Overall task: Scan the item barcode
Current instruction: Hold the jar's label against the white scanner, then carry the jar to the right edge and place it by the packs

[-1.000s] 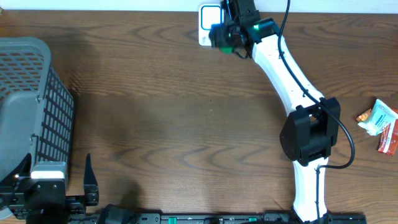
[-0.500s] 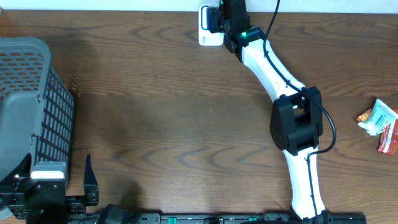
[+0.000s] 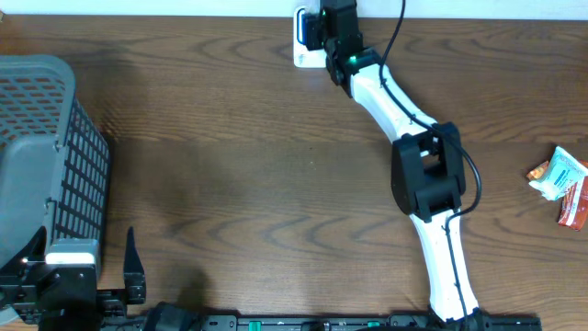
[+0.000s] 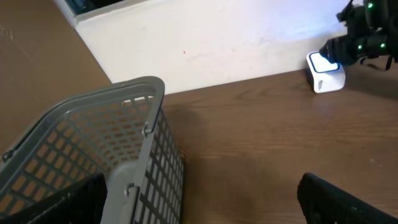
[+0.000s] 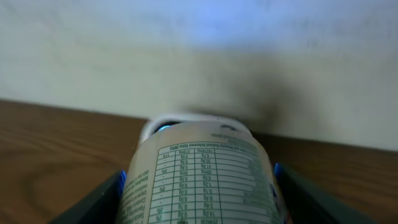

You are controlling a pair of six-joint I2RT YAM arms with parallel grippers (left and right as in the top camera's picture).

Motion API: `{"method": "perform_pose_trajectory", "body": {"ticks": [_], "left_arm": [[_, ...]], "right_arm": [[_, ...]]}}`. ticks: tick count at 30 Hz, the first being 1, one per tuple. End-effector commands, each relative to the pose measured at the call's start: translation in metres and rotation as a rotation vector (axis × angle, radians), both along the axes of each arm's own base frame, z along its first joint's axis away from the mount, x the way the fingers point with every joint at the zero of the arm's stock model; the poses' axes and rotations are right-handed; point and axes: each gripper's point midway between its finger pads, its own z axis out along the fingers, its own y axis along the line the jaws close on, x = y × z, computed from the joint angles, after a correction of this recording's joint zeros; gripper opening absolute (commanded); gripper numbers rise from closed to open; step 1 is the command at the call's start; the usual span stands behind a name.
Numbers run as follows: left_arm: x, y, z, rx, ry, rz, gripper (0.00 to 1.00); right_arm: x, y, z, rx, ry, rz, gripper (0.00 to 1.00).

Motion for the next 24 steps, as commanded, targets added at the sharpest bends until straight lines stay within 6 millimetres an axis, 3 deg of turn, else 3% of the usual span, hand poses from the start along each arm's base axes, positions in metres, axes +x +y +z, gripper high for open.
{"method": "perform_pose_trajectory", "body": {"ticks": [1,7,10,12,13,18,21,24], "left_arm": [[-0.001,0.000,0.001,0.001,-0.006,-0.005,0.98],[-0.001,0.000,0.001,0.001,-0.006,-0.005,0.98],[-0.001,0.000,0.001,0.001,-0.006,-0.005,0.98],[-0.001,-0.001,0.001,0.001,-0.006,-0.006,0.98],[-0.002,0.000,0.001,0.001,-0.005,-0.005,0.98],[-0.001,-0.001,0.001,0.001,-0.006,-0.006,0.98],[-0.001,0.000,0.001,0.001,-0.006,-0.005,0.98],[-0.001,-0.001,0.001,0.001,-0.006,-0.006,0.98]], "right_arm": [[0.005,-0.011,0.016,-0.130,-0.066,-0.031,0.50],[-0.007,-0.032,0.031,-0.317,-0.036,-0.116,0.49],[-0.029,-0.047,0.054,-0.406,0.033,-0.121,0.46],[-0.059,-0.073,0.070,-0.470,0.142,-0.132,0.50],[-0.092,-0.119,0.086,-0.537,0.264,-0.210,0.49],[-0.147,-0.212,0.095,-0.509,0.482,-0.418,0.47],[-0.170,-0.274,0.086,-0.459,0.601,-0.569,0.49],[-0.195,-0.336,0.058,-0.358,0.760,-0.667,0.50]]}}
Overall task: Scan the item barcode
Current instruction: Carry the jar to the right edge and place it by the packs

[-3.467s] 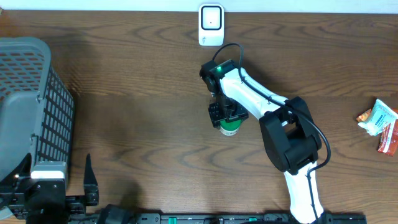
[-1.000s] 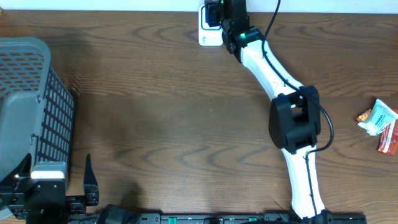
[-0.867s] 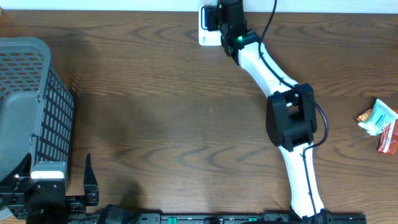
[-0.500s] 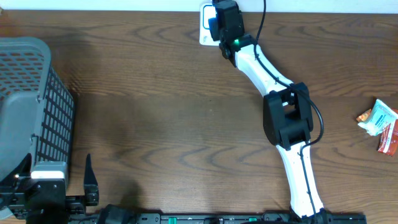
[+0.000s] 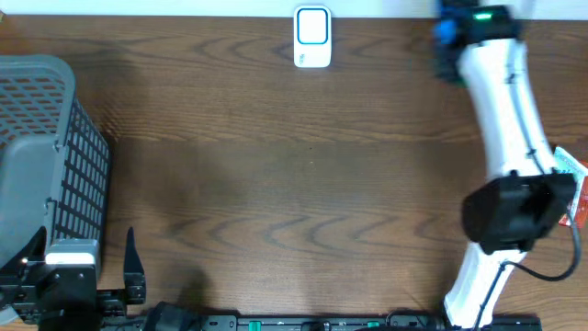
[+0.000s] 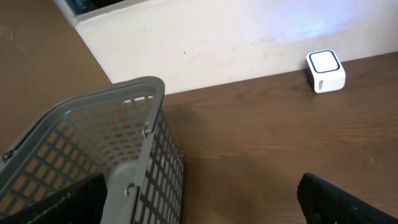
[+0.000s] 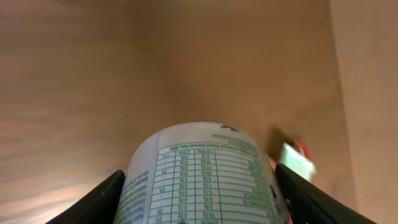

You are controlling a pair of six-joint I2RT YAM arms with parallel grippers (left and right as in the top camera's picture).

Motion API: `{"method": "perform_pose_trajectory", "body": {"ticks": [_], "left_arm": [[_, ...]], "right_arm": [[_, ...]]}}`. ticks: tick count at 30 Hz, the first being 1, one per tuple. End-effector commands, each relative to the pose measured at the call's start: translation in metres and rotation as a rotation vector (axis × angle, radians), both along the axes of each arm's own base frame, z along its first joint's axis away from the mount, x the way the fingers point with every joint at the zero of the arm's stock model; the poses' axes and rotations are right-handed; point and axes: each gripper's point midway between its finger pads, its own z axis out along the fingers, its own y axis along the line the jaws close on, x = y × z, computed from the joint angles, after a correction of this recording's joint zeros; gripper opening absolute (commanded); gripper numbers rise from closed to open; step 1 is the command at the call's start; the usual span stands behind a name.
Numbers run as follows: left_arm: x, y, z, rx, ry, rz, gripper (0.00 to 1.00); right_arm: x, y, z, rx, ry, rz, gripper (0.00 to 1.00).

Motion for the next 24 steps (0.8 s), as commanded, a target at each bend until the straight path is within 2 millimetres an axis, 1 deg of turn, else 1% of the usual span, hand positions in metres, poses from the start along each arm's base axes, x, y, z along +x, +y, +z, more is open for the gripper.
{"method": "perform_pose_trajectory", "body": {"ticks": [1,3,4,7,8,10,11,13,15,17,18,20,22,24], "left_arm": [[-0.001,-0.001,0.001,0.001,-0.005,-0.006,0.98],[-0.001,-0.001,0.001,0.001,-0.005,-0.006,0.98],[-0.001,-0.001,0.001,0.001,-0.005,-0.006,0.98],[-0.001,-0.001,0.001,0.002,-0.004,-0.006,0.98],[-0.001,-0.001,0.001,0.001,-0.005,-0.006,0.98],[-0.001,0.000,0.001,0.002,-0.005,-0.005,0.98],[-0.001,0.000,0.001,0.001,-0.005,-0.005,0.98],[-0.001,-0.001,0.001,0.001,-0.005,-0.006,0.98],[-0.001,-0.001,0.001,0.001,-0.005,-0.006,0.98],[-0.001,-0.001,0.001,0.001,-0.005,-0.006,0.98],[-0.001,-0.001,0.001,0.001,-0.005,-0.006,0.98],[-0.001,0.000,0.001,0.002,-0.005,-0.005,0.98],[-0.001,0.000,0.001,0.001,-0.005,-0.005,0.98],[-0.001,0.000,0.001,0.002,-0.005,-0.005,0.98]], "right_arm": [[-0.019,-0.065,-0.034,0.122,0.047,-0.231,0.50],[-0.024,-0.085,-0.044,0.184,0.044,-0.301,0.51],[-0.029,-0.101,-0.053,0.242,0.050,-0.339,0.51],[-0.043,-0.132,-0.062,0.330,0.047,-0.417,0.52],[-0.045,-0.138,-0.064,0.349,0.045,-0.433,0.52],[-0.053,-0.150,-0.075,0.429,0.040,-0.493,0.52],[-0.055,-0.154,-0.080,0.450,0.042,-0.505,0.51],[-0.062,-0.166,-0.102,0.478,0.063,-0.548,0.51],[-0.068,-0.169,-0.125,0.491,0.095,-0.571,0.51],[-0.071,-0.167,-0.145,0.502,0.119,-0.576,0.51],[-0.072,-0.166,-0.163,0.505,0.134,-0.577,0.52],[-0.075,-0.163,-0.186,0.513,0.151,-0.583,0.54],[-0.079,-0.160,-0.205,0.517,0.162,-0.596,0.56],[-0.083,-0.159,-0.219,0.518,0.166,-0.601,0.56]]}}
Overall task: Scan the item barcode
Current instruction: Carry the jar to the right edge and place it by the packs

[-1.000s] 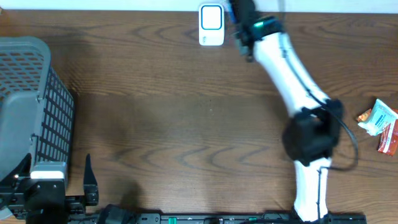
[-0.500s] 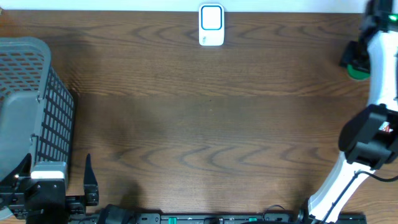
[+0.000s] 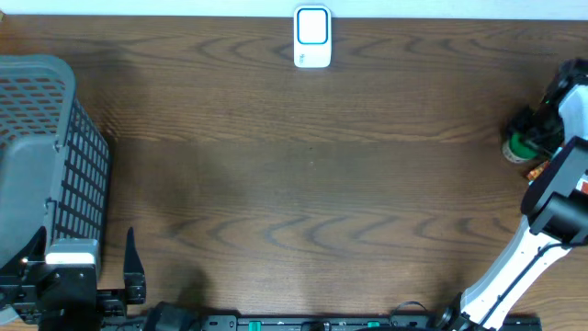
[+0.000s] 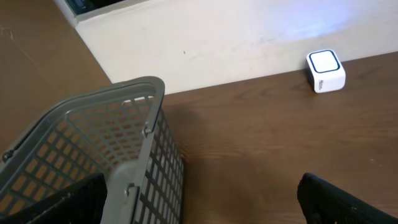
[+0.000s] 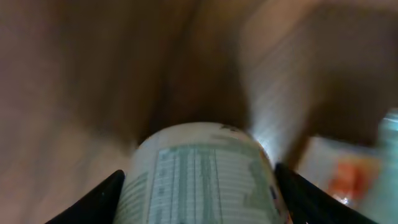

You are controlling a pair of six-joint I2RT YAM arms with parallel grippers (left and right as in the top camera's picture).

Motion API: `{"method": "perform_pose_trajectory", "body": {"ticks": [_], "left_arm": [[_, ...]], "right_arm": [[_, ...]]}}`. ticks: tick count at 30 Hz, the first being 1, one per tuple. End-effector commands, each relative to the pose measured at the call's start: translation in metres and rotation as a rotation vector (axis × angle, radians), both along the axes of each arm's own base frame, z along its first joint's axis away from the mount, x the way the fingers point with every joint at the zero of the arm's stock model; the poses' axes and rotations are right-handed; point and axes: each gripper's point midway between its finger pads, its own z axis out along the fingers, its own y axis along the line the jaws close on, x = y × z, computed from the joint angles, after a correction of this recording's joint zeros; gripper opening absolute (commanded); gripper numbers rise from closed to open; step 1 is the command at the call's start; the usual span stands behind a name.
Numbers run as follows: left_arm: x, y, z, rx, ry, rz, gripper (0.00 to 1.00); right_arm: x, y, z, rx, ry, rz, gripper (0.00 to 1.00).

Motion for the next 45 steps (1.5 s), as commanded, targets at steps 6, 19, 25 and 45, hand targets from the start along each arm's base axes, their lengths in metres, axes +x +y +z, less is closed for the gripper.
{"method": "perform_pose_trajectory", "body": {"ticks": [6,19,25,45], "left_arm": [[-0.001,0.000,0.001,0.001,-0.006,-0.005,0.98],[-0.001,0.000,0.001,0.001,-0.006,-0.005,0.98],[-0.001,0.000,0.001,0.001,-0.006,-0.005,0.98],[-0.001,0.000,0.001,0.001,-0.006,-0.005,0.98]], "right_arm": [[-0.009,0.008,-0.027,0.026,0.023,-0.025,0.56],[0.006,0.010,0.078,0.074,-0.005,-0.012,0.36],[0.003,0.024,0.141,0.097,-0.047,0.001,0.84],[-0.031,0.118,0.383,0.043,-0.705,0.200,0.99]]}}
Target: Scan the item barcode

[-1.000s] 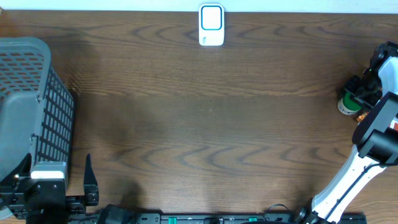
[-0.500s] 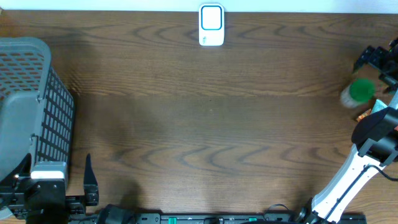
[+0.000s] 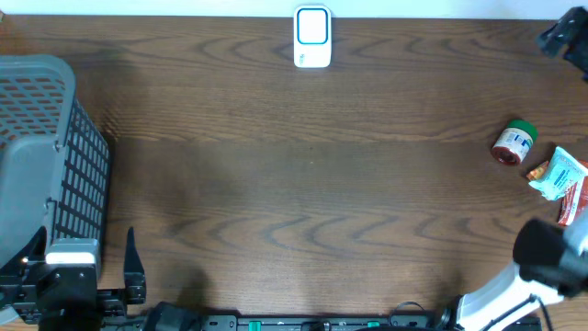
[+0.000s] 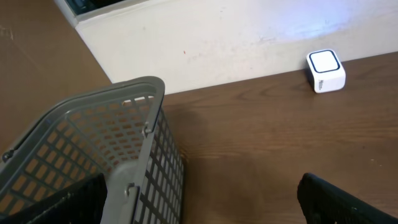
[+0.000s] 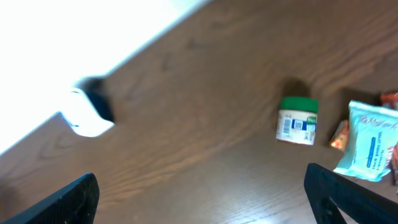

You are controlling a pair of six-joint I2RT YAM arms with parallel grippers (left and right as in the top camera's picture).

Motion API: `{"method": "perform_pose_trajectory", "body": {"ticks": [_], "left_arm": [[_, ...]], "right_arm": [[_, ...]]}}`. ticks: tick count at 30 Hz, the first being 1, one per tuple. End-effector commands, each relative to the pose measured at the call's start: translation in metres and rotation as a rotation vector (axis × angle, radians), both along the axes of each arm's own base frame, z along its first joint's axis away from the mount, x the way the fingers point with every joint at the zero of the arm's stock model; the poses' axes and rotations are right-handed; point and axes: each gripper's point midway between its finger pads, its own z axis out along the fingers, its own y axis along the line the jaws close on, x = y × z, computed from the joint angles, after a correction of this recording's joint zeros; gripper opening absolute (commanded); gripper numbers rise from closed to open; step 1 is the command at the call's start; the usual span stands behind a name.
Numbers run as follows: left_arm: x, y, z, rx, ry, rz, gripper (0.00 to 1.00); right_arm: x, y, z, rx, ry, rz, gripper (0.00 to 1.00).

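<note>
The item, a small white jar with a green lid (image 3: 513,142), rests on the table at the right, seemingly on its side, its label showing (image 5: 297,121). The white scanner (image 3: 312,37) stands at the back edge, also visible as the scanner (image 5: 90,112) and the scanner (image 4: 325,70). My right gripper (image 5: 205,202) is open and empty, up at the far right back corner (image 3: 565,37), well clear of the jar. My left gripper (image 4: 199,205) is open and empty at the front left beside the basket.
A grey mesh basket (image 3: 46,156) fills the left end of the table; its corner (image 4: 143,118) lies close before my left gripper. Snack packets (image 3: 559,176) lie just right of the jar, near the table's right edge.
The right gripper was shut on the jar beside the packets. It has let go: the jar now lies on the table and the open gripper sits at the back right corner.
The right gripper first held the jar right at the scanner. It then held it at the back right, away from the scanner, then low beside the packets. Now the jar is on the table and the gripper is open. The left arm never moved.
</note>
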Motion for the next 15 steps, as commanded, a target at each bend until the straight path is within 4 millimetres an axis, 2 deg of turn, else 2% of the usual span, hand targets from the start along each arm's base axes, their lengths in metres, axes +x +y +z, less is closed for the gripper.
{"method": "perform_pose_trajectory", "body": {"ticks": [1,3,7,12,15], "left_arm": [[-0.001,-0.001,0.001,0.001,-0.005,-0.006,0.98],[-0.001,-0.001,0.001,0.001,-0.005,-0.006,0.98],[-0.001,-0.001,0.001,0.001,-0.005,-0.006,0.98],[-0.001,-0.001,0.001,0.001,-0.005,-0.006,0.98],[-0.002,-0.001,0.001,0.001,-0.005,-0.006,0.98]], "right_arm": [[-0.022,0.012,0.030,-0.014,-0.072,-0.002,0.99],[-0.035,0.020,0.043,-0.024,-0.100,0.006,0.99],[-0.074,0.043,0.070,-0.086,-0.163,0.102,0.99],[-0.135,0.083,0.112,-0.165,-0.316,0.234,0.99],[-0.177,0.099,0.135,-0.221,-0.419,0.234,0.99]]}}
